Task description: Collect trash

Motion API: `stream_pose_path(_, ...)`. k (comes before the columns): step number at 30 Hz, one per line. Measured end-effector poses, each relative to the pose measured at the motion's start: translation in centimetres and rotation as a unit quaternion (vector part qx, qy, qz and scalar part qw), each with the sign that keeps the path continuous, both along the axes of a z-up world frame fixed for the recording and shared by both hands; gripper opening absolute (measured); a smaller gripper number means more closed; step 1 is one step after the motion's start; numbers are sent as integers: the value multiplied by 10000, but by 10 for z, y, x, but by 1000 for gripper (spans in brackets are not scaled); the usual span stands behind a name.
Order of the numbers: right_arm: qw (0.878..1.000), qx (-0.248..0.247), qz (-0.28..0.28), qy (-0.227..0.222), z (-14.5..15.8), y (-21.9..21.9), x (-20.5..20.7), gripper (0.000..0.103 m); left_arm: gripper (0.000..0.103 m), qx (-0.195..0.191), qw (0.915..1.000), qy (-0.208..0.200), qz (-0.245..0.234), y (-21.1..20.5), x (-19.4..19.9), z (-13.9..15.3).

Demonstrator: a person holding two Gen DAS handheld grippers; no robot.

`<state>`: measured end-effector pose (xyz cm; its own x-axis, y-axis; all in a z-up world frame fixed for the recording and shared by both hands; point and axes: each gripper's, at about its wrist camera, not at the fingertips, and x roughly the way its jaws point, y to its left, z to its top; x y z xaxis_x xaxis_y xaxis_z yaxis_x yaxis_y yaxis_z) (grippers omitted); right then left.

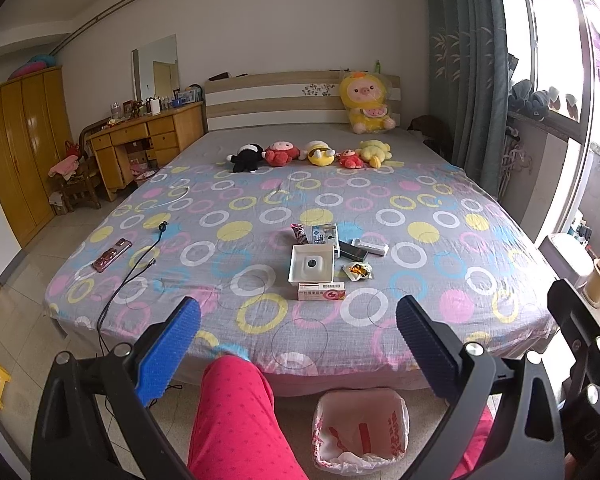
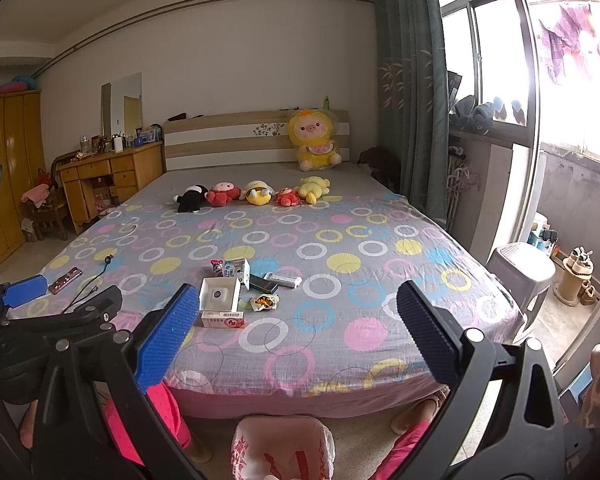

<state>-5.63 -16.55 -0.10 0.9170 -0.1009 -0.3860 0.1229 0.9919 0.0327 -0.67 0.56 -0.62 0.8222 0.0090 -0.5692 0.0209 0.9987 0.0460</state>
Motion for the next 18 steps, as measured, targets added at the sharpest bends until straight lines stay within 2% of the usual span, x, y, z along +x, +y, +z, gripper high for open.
stream_pose_path(18,10000,-6,18,33,-2,3,1,97,96,-10,10000,51,-5,5,-2,-7)
